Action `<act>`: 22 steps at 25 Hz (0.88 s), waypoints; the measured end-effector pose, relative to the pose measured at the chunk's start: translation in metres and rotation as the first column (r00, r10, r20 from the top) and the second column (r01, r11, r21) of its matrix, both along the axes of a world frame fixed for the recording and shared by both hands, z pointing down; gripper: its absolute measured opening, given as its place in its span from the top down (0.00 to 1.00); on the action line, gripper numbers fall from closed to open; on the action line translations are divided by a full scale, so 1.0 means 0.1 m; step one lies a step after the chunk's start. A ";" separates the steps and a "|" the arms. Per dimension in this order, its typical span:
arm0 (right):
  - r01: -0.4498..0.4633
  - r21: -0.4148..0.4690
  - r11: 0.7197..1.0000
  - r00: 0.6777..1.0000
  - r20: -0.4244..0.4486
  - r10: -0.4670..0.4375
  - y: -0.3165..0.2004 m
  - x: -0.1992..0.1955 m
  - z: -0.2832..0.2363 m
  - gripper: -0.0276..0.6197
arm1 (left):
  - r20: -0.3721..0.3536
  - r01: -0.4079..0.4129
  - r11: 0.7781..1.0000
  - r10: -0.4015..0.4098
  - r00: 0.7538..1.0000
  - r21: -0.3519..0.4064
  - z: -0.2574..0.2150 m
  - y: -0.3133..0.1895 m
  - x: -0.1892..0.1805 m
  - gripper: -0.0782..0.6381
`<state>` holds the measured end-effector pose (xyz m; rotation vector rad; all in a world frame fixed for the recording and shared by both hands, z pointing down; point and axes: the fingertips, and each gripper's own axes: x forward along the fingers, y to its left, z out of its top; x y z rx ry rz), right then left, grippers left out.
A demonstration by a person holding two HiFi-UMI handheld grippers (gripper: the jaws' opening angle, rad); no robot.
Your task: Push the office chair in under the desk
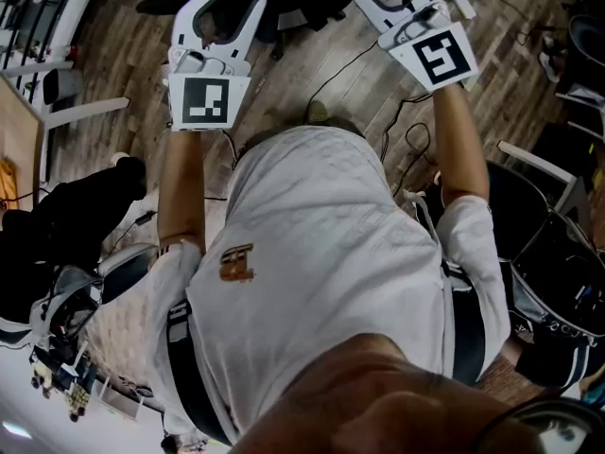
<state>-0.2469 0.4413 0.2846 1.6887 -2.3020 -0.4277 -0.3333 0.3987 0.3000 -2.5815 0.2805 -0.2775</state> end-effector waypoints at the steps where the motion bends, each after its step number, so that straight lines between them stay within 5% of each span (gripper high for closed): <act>1: 0.003 -0.030 1.000 0.999 -0.049 -0.005 -0.02 0.04 0.06 0.80 | 0.030 0.004 0.999 -0.005 1.000 0.033 0.05 -0.03 0.01 0.66; 10: -0.048 -0.193 0.980 0.934 -0.356 -0.024 -0.17 0.34 0.48 0.61 | 0.265 0.001 0.949 -0.089 0.960 0.316 0.46 -0.34 0.14 0.52; 16: -0.099 -0.152 0.983 0.766 -0.642 -0.022 -0.34 0.44 0.70 0.58 | 0.346 0.011 0.887 -0.192 0.919 0.462 0.68 -0.58 0.21 0.48; 22: -0.159 -0.121 0.980 0.620 -0.785 0.004 -0.48 0.69 0.84 0.56 | 0.336 0.038 0.800 -0.294 0.895 0.599 0.70 -0.72 0.33 0.45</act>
